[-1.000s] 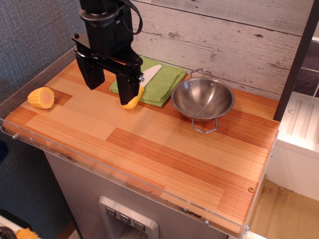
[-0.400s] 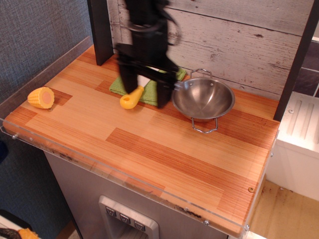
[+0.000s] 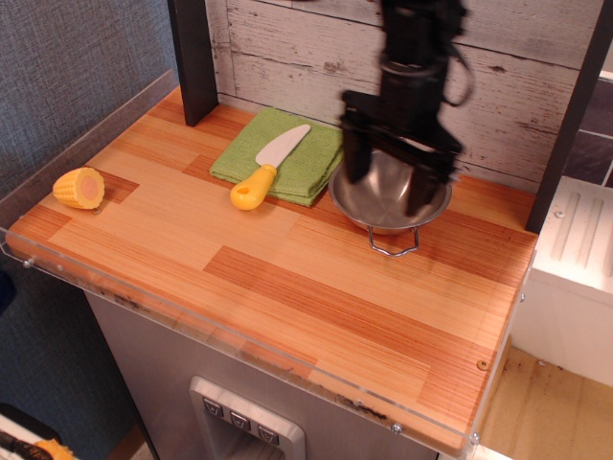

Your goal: Pick up the pot and place it in front of the green cloth

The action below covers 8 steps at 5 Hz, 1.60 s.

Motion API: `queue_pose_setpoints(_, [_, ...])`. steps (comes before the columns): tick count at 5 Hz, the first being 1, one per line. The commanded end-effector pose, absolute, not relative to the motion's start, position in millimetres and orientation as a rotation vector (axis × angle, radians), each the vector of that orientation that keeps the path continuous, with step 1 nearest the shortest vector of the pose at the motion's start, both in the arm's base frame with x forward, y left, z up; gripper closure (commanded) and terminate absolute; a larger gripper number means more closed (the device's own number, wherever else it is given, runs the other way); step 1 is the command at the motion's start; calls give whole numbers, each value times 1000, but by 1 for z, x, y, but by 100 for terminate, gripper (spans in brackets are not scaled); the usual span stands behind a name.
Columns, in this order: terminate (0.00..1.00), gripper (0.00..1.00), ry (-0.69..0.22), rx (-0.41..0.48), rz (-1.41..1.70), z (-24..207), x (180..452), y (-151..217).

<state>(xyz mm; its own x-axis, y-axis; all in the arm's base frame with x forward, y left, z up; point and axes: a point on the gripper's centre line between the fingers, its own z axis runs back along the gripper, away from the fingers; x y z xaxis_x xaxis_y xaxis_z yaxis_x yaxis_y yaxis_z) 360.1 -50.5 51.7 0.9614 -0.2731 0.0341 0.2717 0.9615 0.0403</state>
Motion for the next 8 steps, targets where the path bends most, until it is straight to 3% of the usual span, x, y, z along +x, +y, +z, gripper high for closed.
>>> queue_pose_setpoints(1, [0,0,-99,36,-272,60,379,-74])
queue_pose_setpoints(3, [0,0,-27,36,-265,24,381,-69])
queue_pose_setpoints(4, [0,100,-32,28,-268,24,381,-71])
queue_pose_setpoints(5, [0,100,-61,20,-295,40,379,-77])
queue_pose_setpoints(7, [0,100,-227,-80,-403,109,358,-91])
queue_pose_setpoints(8, [0,100,-275,-75,-353,142,332,-65])
